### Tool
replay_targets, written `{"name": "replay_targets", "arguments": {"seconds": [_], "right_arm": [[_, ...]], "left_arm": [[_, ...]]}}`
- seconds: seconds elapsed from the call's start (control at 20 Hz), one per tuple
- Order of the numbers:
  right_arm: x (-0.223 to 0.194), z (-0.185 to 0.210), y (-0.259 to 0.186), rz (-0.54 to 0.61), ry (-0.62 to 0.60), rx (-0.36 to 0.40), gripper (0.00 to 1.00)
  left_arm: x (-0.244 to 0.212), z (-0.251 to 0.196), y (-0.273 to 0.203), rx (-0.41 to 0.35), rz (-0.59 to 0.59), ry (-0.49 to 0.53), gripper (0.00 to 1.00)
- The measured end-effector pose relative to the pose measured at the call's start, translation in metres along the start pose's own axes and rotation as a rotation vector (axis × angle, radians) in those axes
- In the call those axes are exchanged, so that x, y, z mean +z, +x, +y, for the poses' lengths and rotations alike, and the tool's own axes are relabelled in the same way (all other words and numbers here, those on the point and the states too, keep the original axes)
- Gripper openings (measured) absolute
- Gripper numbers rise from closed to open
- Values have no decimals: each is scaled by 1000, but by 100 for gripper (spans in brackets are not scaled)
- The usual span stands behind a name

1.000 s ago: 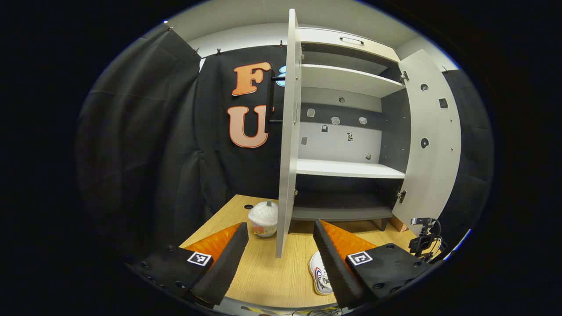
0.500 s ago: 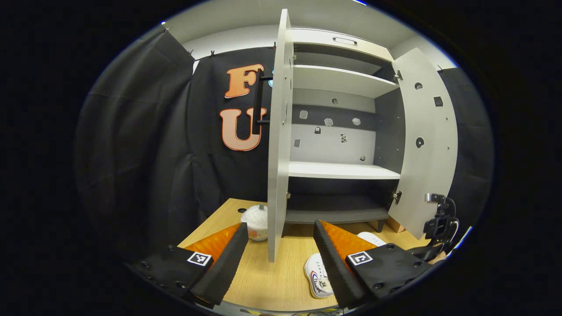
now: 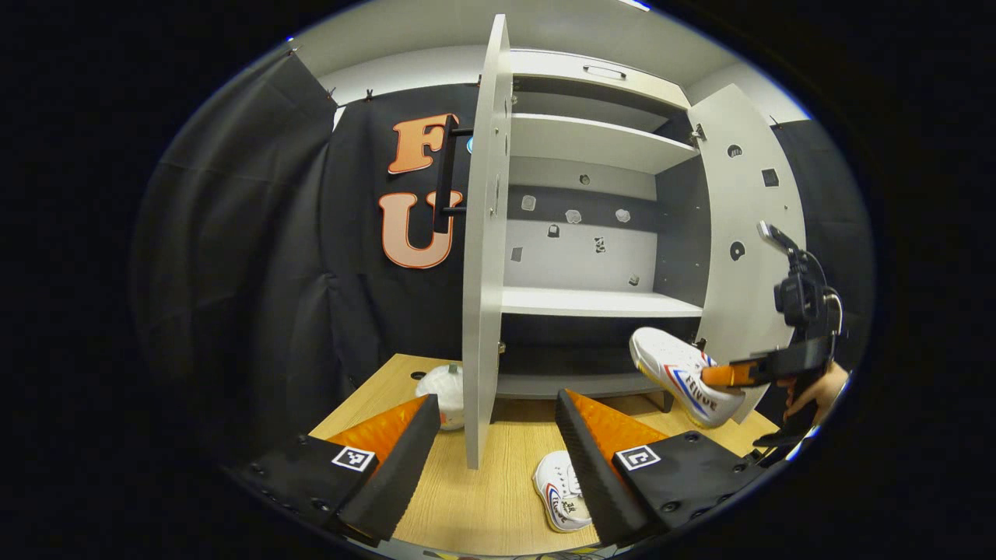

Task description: Grab one shoe with the right hand and put it into the shoe cabinet, grab the other shoe with the left hand and put it into the shoe cabinet; then close the right door with the right hand and the left door with the left hand.

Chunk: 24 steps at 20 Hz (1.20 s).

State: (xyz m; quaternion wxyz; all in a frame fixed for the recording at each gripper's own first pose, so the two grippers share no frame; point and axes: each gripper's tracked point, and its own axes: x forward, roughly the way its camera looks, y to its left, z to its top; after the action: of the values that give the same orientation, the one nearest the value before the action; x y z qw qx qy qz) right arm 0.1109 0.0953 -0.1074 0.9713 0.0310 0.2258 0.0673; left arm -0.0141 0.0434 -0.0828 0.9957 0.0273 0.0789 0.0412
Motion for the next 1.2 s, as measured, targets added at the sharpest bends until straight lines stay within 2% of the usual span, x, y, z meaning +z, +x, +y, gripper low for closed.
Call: {"name": "replay_targets", "arguments": {"seconds": [0.4, 0.65, 0.75, 0.8, 0.95, 1.2], "right_arm": [[133, 35, 34, -120, 14, 31, 1], [205, 41, 68, -185, -16, -1, 1], [228, 40, 90, -191, -20, -23, 1], [236, 40, 100, -190, -18, -34, 0], [253, 31, 136, -169, -27, -76, 1], [241, 16, 199, -54, 9, -118, 1]], "left_arm": [[0, 15, -1, 20, -11, 13, 97], [1, 25, 0, 30, -16, 13, 94], [2, 29, 0, 36, -19, 5, 97], [1, 31, 0, 38, -18, 2, 94], [-2, 36, 5, 48, -6, 1, 96], [-6, 41, 17, 63, 16, -11, 96]]}}
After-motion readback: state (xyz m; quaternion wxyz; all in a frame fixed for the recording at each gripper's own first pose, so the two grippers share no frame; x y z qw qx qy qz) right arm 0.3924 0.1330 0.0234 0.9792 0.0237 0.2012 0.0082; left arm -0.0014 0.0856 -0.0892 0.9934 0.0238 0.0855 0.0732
